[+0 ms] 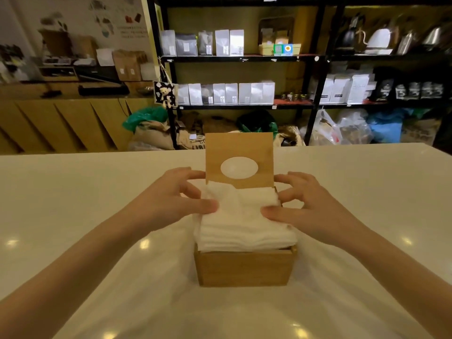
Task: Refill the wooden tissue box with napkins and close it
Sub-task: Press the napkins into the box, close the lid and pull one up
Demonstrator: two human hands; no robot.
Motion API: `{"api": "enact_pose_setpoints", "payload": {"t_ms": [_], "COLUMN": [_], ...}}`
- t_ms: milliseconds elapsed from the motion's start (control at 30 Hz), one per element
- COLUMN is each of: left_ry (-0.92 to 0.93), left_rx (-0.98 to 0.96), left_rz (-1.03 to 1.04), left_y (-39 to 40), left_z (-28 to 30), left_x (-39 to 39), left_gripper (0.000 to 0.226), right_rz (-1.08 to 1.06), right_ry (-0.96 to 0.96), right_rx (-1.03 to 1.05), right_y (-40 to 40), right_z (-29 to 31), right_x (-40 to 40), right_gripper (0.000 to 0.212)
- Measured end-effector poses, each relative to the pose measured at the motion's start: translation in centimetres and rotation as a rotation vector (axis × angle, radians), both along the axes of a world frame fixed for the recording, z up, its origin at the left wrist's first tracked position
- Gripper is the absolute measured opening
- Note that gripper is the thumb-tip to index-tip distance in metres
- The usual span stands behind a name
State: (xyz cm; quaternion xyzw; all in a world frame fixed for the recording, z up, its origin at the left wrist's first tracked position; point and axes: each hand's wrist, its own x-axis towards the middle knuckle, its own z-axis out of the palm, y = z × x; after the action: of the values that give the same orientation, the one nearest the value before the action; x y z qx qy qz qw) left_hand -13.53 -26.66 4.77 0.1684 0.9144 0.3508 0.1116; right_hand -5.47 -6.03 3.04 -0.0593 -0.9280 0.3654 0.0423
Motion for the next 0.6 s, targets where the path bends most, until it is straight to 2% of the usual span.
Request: {"api": "enact_pose_setpoints", "payload": {"t_ms": [100,167,300,600], "left_ry": [0.174,0.222,0.199,0.208], "left_rx": [-0.271,-0.375,-0.47,-0.602], "left_rz": [-0.084,-0.114,-0.142,-0.171], "left_y": [0.7,1.1,1.5,2.0], "left_z": [0.1,0.1,0.4,0.1], "left_x": [0.6,0.9,1.0,2.4], "left_gripper": [0.017,0.018,0.024,0.031], "right_rz": [0.006,0.005,0.038,0.04], "right_ry": [0.011,0.013,-0.009,-0.167], "right_rx": [0.143,0.189,0.301,0.402], "right_y": [-0.3,-0.5,-0.8,-1.9], "right_z": [-0.1,0.0,0.6,1.6], "right_x": [-0.3,-0.3,-0.5,0.7], "right_gripper": [0.009,0.008,0.02,0.024]}}
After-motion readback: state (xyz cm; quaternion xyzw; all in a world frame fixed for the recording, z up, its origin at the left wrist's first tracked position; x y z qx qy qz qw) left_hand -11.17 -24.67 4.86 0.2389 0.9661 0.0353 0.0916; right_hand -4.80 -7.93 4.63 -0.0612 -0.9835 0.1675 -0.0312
